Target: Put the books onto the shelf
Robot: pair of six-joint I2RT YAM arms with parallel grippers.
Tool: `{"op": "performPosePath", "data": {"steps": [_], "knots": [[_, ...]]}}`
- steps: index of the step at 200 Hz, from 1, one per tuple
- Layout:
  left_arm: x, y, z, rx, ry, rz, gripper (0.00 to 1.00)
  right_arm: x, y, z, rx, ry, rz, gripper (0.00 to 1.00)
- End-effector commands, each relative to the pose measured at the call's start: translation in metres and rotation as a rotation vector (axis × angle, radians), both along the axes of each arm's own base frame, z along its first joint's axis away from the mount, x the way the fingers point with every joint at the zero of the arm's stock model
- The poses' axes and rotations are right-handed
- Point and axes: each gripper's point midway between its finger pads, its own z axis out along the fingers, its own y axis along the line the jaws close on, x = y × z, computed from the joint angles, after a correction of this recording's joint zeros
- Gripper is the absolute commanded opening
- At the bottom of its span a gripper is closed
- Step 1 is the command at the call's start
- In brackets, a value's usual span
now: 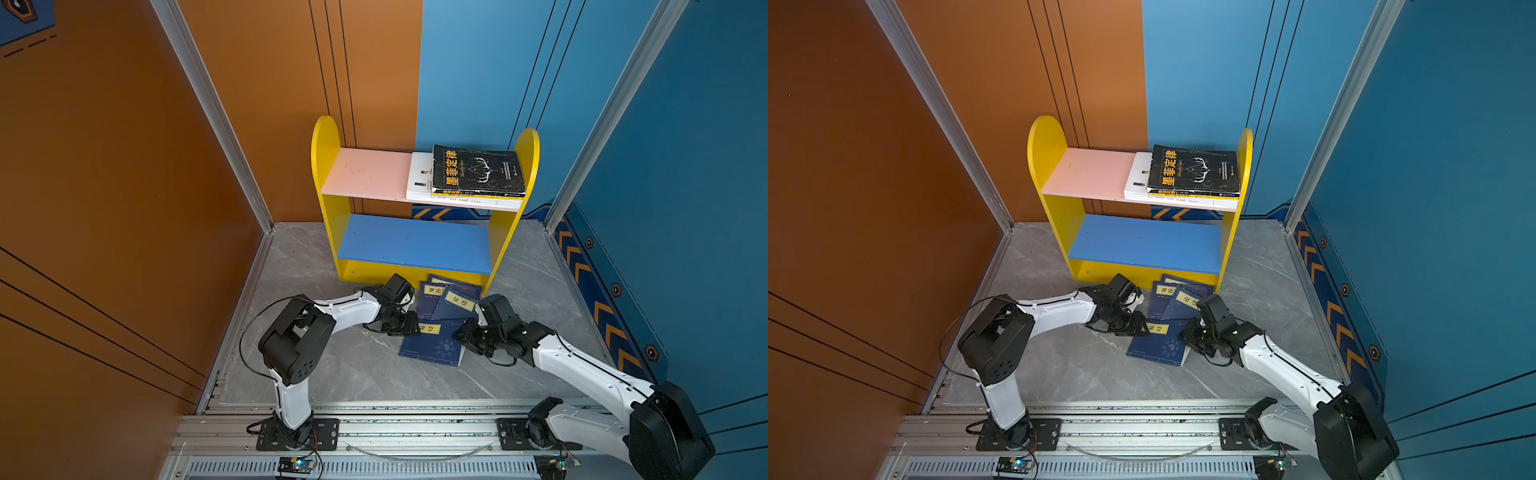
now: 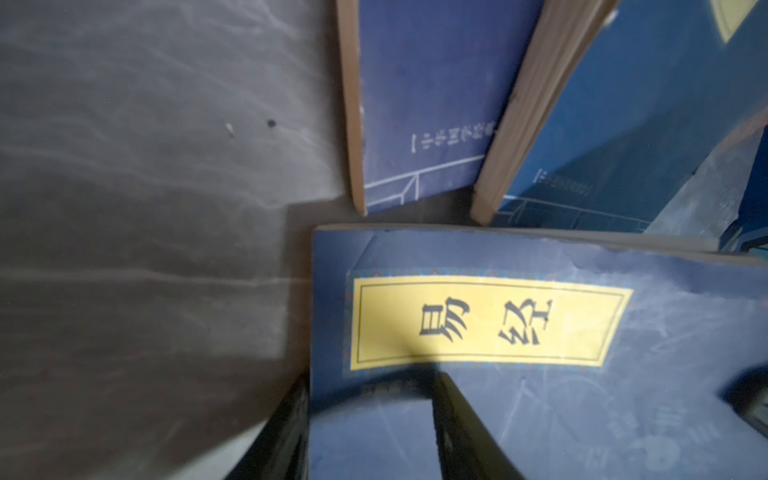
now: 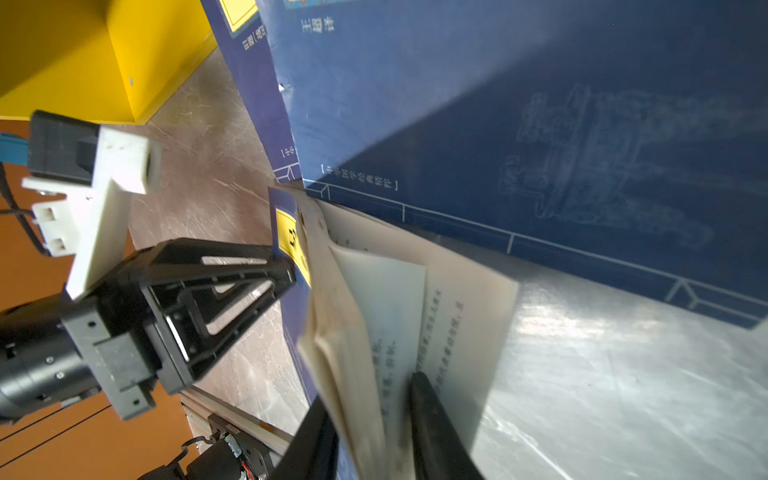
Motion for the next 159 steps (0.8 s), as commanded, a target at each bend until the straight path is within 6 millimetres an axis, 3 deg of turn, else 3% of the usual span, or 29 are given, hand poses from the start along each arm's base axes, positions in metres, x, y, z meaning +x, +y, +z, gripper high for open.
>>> {"op": "performPosePath", "data": {"steps": [1, 42, 102, 111, 128, 159], "knots": [[0.007, -0.001, 0.018, -0.063, -0.015, 0.027, 0.48, 0.004, 0.002, 0.009, -0.008, -0.008, -0.001, 0.28], [0.016, 0.0, 0.027, -0.091, -0.027, 0.068, 0.48, 0.015, 0.009, 0.019, 0.022, -0.039, -0.001, 0.2], [0.018, -0.001, 0.027, -0.129, -0.022, 0.117, 0.48, 0.027, 0.02, 0.016, 0.017, -0.032, 0.043, 0.15], [0.018, -0.001, 0.027, -0.131, -0.024, 0.125, 0.47, 0.028, 0.021, 0.014, 0.006, -0.026, 0.053, 0.17], [0.019, 0.0, 0.028, -0.136, -0.03, 0.139, 0.47, 0.026, 0.019, 0.006, -0.042, -0.002, 0.081, 0.3], [0.023, -0.002, 0.034, -0.148, -0.048, 0.157, 0.47, 0.022, 0.019, -0.012, -0.088, 0.032, 0.125, 0.31]]}}
